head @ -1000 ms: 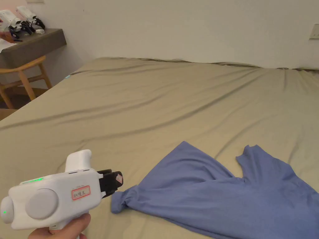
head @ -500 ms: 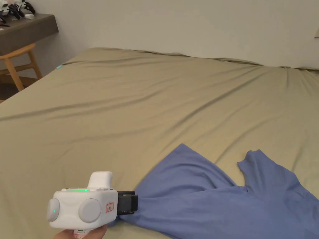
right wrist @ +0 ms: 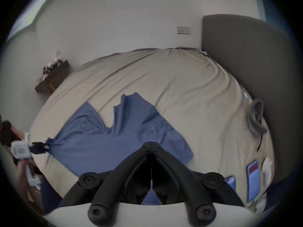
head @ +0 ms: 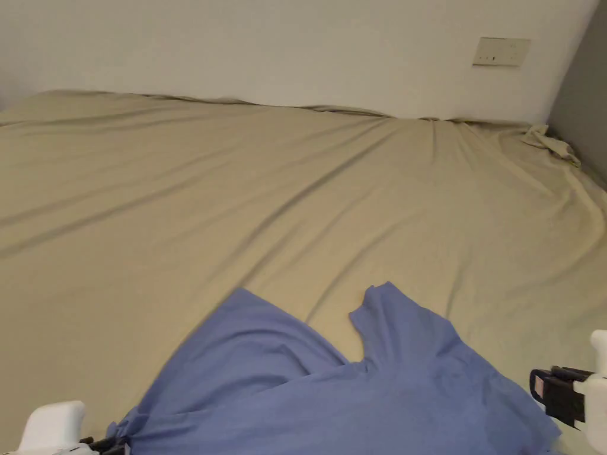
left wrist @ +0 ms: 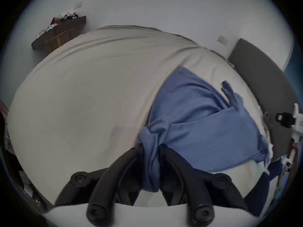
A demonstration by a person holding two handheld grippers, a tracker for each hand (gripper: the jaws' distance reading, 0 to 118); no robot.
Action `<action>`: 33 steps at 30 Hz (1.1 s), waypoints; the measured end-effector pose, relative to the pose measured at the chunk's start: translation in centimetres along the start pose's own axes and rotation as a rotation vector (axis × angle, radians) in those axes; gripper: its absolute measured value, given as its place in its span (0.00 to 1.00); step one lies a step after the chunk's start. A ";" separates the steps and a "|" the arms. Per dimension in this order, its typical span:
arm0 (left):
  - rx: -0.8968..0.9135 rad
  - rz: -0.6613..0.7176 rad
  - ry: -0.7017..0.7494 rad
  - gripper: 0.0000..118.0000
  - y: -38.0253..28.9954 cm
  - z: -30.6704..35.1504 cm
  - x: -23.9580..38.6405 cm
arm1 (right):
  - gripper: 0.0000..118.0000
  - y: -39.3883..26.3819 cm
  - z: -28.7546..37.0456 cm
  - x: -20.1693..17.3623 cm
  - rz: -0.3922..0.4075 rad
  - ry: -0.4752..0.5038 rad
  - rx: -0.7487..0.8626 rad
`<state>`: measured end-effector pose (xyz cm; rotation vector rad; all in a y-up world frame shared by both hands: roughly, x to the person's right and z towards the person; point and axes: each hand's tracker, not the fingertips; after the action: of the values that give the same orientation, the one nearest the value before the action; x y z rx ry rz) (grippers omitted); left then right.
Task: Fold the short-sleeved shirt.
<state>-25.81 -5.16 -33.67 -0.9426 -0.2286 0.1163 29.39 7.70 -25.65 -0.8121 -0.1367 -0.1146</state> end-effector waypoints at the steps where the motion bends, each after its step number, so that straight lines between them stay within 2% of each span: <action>1: 0.003 0.019 -0.016 0.14 0.3 0.1 -0.1 | 0.02 0.8 -1.2 0.3 0.032 0.004 0.013; 3: 0.020 0.022 -0.027 0.14 0.9 0.9 -0.4 | 0.03 2.5 -3.9 1.1 0.058 0.017 0.005; 4: 0.025 0.031 -0.036 0.14 1.2 1.3 -0.4 | 0.23 3.3 -6.0 2.1 0.066 0.016 -0.045; 6: 0.027 0.061 -0.061 0.14 1.7 1.8 -0.3 | 0.97 5.0 -10.8 3.0 0.016 0.069 -0.223; 7: 0.033 0.075 -0.073 0.14 1.9 2.1 -0.2 | 1.00 5.2 -12.7 3.6 -0.016 0.126 -0.276; 8: 0.038 0.082 -0.075 0.14 2.1 2.3 -0.2 | 1.00 5.4 -15.0 4.0 -0.033 0.121 -0.310; 9: 0.042 0.087 -0.080 0.14 1.8 3.2 1.6 | 1.00 5.4 -17.3 4.3 -0.033 0.070 -0.374; 12: 0.039 0.089 -0.093 0.14 1.8 3.4 2.8 | 1.00 5.0 -20.6 4.5 0.061 -0.028 -0.454; 13: 0.033 0.084 -0.084 0.14 2.2 3.4 2.6 | 0.94 4.7 -21.3 4.3 0.092 -0.059 -0.473; 14: 0.028 0.081 -0.078 0.14 2.2 3.4 2.7 | 0.81 4.3 -21.8 4.2 0.112 -0.070 -0.489; 15: 0.023 0.084 -0.074 0.14 2.1 3.4 2.8 | 0.63 4.0 -21.9 3.7 0.128 -0.073 -0.526; 16: 0.018 0.089 -0.071 0.14 2.2 3.3 2.5 | 0.58 3.7 -21.5 3.2 0.117 -0.046 -0.538; 17: 0.013 0.093 -0.067 0.14 2.3 3.2 2.0 | 0.45 3.9 -20.2 2.8 0.106 -0.075 -0.467; 18: 0.008 0.095 -0.061 0.14 2.2 3.1 2.0 | 0.17 3.8 -19.3 2.3 0.124 -0.067 -0.445; 19: 0.005 0.097 -0.060 0.14 2.1 3.0 2.0 | 0.04 3.6 -18.7 1.9 0.160 -0.024 -0.435; 20: 0.003 0.102 -0.063 0.14 2.0 3.0 2.1 | 0.04 3.2 -18.2 1.7 0.166 0.014 -0.430; 22: 0.000 0.114 -0.061 0.14 2.4 1.9 -0.4 | 0.04 2.4 -16.1 1.3 0.149 0.004 -0.348; 25: 0.012 0.142 -0.090 0.14 2.0 2.7 0.7 | 0.04 2.7 -10.8 2.1 0.010 0.132 -0.167; 27: 0.030 0.169 -0.133 0.14 2.4 3.5 0.9 | 0.04 4.0 -6.1 2.6 -0.024 0.137 -0.022; 29: 0.058 0.211 -0.218 0.14 3.3 4.7 1.9 | 0.04 6.1 -0.6 3.1 -0.031 0.195 0.128; 31: 0.092 0.217 -0.285 0.14 4.9 5.8 2.5 | 0.04 8.5 4.9 2.6 0.039 0.193 0.284; 33: 0.123 0.141 -0.304 0.14 7.4 6.7 2.7 | 0.04 11.0 9.4 1.8 0.122 0.150 0.366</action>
<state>-24.83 4.98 -35.45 -0.8158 -0.4310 0.4008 32.10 22.00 -26.79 -0.4430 0.0339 -0.0330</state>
